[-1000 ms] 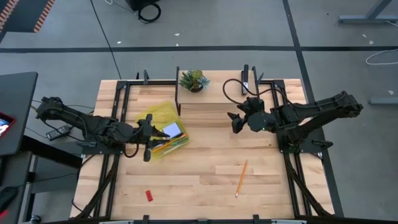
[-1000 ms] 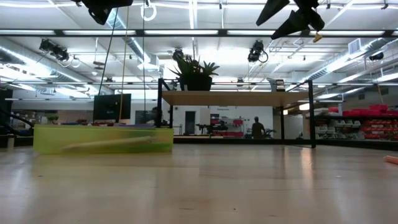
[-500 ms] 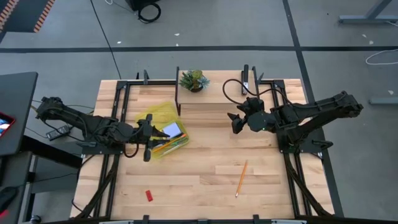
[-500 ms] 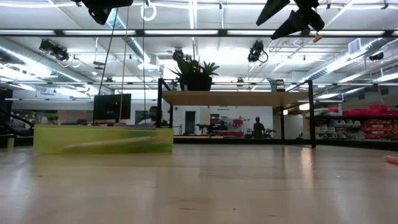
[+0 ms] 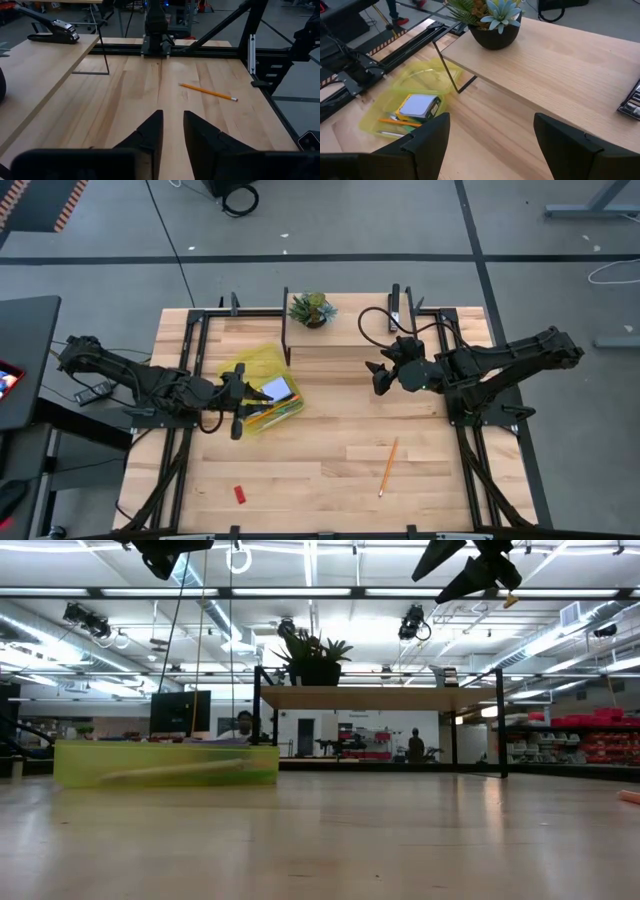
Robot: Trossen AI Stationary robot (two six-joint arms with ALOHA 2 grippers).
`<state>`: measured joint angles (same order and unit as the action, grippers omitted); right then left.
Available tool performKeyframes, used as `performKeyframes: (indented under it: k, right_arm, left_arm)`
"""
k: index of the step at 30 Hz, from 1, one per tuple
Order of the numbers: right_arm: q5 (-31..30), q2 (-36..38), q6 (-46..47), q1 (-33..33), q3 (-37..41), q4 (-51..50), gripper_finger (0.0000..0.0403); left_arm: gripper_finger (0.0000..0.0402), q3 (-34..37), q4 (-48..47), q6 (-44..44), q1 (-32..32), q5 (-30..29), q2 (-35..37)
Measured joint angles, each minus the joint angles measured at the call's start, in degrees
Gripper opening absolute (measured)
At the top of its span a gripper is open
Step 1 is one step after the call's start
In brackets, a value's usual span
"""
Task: Pack school essentials
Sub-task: Put the red eraser into the yellow supply box
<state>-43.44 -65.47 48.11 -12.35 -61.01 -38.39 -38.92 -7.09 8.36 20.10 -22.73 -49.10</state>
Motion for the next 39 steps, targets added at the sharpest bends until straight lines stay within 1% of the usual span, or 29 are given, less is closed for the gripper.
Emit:
performKeyframes:
  k: [6, 12, 20, 25, 29, 32, 35, 39]
  right_arm:
    - [0.0, 0.0, -0.34, 0.91, 0.0, 0.0, 0.0293]
    - [0.02, 0.0, -0.05, 1.09, 0.0, 0.0, 0.0293]
    - [1.87, -0.26, 0.6, 0.95, 0.0, -0.61, 0.0293]
    - [2.04, -0.26, 1.8, 0.91, 0.0, -2.79, 0.0293]
    - [2.8, -0.26, 1.87, 0.92, 0.0, -3.71, 0.0293]
    - [3.04, -0.26, 3.85, 0.91, 0.0, -6.88, 0.0293]
    - [3.04, -0.25, 5.52, 0.93, 0.0, -9.56, 0.0293]
    - [3.43, -0.24, 5.47, 0.93, 0.0, -9.77, 0.0293]
  left_arm:
    - [0.0089, 0.0, 0.0, 0.0, 0.0, 0.0, 0.0]
    - [0.008, 0.0, 0.0, 0.0, 0.0, 0.0, 0.0]
    - [0.0083, 0.0, 0.0, 0.0, 0.0, -0.01, 0.0]
    - [0.0087, 0.0, -0.02, 0.0, 0.0, 0.0, 0.0]
    - [0.0081, 0.0, 0.0, 0.0, 0.0, 0.01, -0.02]
    - [0.0078, 0.0, -0.02, 0.0, 0.0, -0.01, -0.02]
    - [0.0081, 0.0, -0.02, 0.0, 0.0, 0.0, -0.01]
    - [0.0088, 0.0, -0.02, 0.0, 0.0, 0.01, -0.02]
